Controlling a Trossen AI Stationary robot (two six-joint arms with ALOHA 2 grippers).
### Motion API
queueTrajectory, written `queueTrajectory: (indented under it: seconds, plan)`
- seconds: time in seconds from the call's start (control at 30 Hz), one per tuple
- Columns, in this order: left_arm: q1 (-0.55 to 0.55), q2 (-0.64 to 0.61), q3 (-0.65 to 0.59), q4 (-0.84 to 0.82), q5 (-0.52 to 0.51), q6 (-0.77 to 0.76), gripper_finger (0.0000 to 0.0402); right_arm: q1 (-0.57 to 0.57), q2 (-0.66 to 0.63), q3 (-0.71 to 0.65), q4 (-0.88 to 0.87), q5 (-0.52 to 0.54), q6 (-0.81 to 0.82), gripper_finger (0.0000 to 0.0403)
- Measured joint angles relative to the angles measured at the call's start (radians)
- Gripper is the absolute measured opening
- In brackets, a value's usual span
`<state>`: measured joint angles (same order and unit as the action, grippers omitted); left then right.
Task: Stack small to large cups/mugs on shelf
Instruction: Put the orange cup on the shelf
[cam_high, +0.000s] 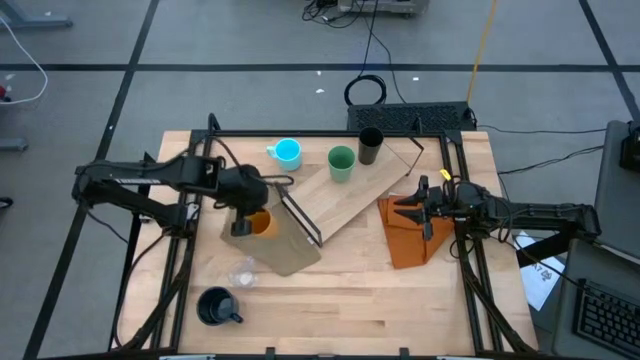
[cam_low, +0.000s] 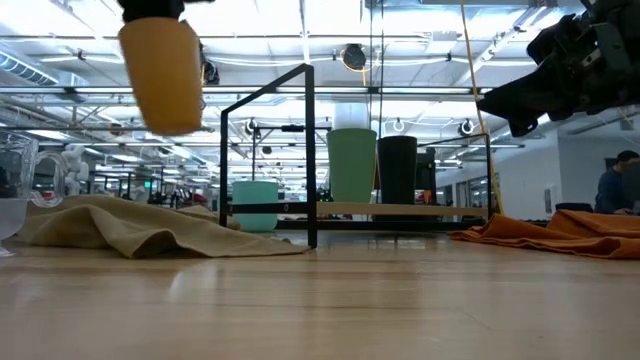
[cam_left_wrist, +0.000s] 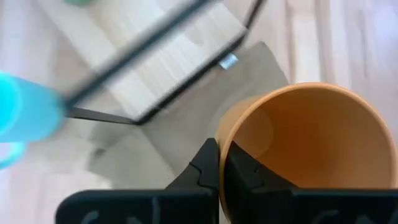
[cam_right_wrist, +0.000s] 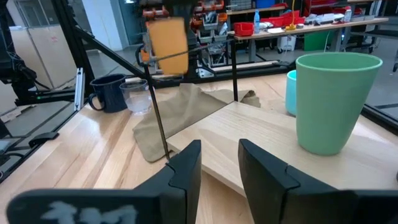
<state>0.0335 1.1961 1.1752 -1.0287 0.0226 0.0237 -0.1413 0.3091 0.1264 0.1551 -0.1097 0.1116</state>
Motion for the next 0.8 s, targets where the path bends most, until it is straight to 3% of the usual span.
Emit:
queueTrajectory:
  seconds: [0.23, 0.5, 0.8]
  plan:
    - [0.025, 0.000, 0.163, -0.110, -0.097, 0.059, 0.0003, 0.000, 0.000, 0.000, -0.011, 0.000, 0.000, 0.0096]
    - [0.082, 0.014, 0.288, -0.094, -0.162, 0.187, 0.0003, 0.000, 0.000, 0.000, -0.011, 0.000, 0.000, 0.0096]
    - [0.180, 0.048, 0.327, 0.101, -0.167, 0.382, 0.0003, 0.000, 0.000, 0.000, -0.015, -0.001, 0.000, 0.0096]
